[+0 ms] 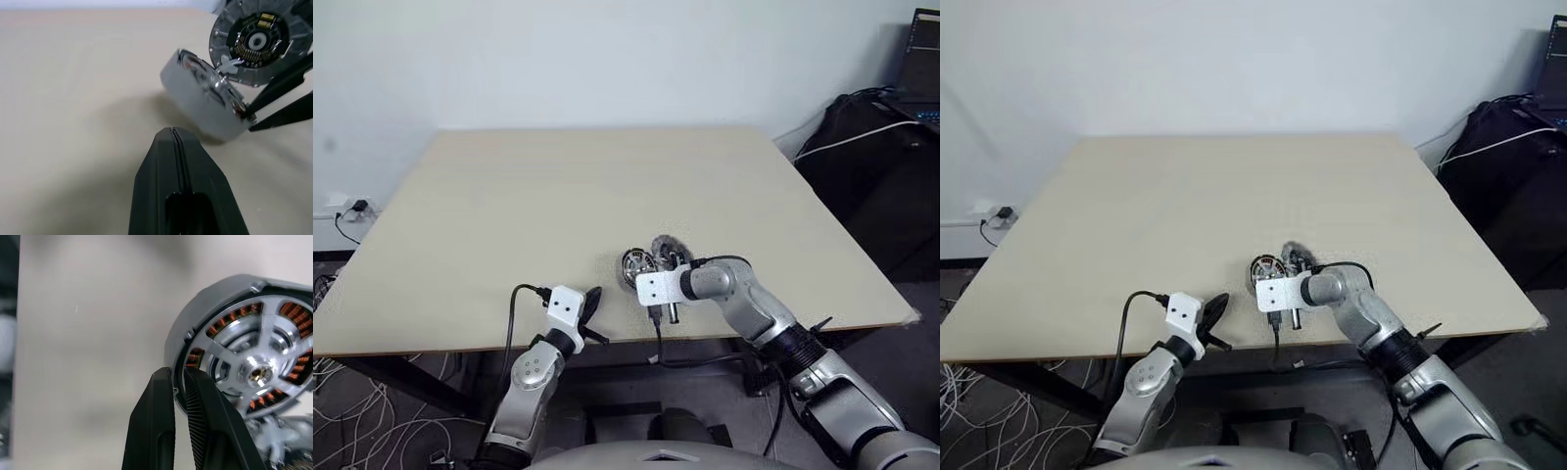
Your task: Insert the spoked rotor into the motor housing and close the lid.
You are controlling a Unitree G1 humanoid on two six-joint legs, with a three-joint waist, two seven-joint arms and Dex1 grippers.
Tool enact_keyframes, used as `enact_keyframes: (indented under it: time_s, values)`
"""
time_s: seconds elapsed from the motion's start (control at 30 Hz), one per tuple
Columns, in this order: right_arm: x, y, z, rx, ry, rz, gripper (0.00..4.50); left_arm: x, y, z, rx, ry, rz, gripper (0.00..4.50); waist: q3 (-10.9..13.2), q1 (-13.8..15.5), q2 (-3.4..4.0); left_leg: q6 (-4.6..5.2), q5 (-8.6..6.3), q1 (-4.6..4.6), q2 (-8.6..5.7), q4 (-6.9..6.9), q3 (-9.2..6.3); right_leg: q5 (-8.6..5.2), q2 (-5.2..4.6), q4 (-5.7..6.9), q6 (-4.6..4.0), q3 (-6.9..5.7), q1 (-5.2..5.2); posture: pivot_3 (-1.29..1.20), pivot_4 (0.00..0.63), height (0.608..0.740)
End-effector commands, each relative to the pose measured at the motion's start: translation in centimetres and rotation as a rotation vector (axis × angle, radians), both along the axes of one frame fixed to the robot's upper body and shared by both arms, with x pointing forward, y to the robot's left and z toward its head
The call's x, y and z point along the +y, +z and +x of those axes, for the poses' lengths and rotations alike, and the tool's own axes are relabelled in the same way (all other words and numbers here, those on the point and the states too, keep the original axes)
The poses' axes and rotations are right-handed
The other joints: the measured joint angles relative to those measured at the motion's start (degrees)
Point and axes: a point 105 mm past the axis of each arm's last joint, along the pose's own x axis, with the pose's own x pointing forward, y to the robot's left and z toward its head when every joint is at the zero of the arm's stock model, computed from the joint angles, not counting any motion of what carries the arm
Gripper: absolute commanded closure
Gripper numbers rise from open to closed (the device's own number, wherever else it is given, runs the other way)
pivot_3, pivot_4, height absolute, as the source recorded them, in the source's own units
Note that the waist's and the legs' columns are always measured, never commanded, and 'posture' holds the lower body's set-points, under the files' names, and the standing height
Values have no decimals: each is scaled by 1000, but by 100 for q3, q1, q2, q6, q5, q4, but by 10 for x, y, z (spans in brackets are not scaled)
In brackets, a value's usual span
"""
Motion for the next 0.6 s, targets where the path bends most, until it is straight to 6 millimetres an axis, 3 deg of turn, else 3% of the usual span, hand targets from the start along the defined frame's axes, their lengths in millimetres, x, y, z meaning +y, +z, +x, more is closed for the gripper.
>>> enact_keyframes:
  time_s: [0.03,0.3,0.6]
  values:
    - [0,31,-2,31,-125,108,4400,-2,10,5,-38,1,-28,4500,0,47,0,-1,-1,0,-1,0,0,0,-3,-1,0,-1,1,0,0,740]
    - [-3,39,-23,215,-271,177,4400,-5,9,4,-29,-10,-36,4500,0,91,1,-2,-3,-13,-2,-4,-6,-1,-15,-1,-2,2,-13,0,0,740]
    - [2,32,-19,288,-374,206,4400,-5,9,5,-26,-15,-39,4500,1,68,1,-3,-3,-18,-4,-5,-6,-2,-19,-2,-3,1,-17,0,0,740]
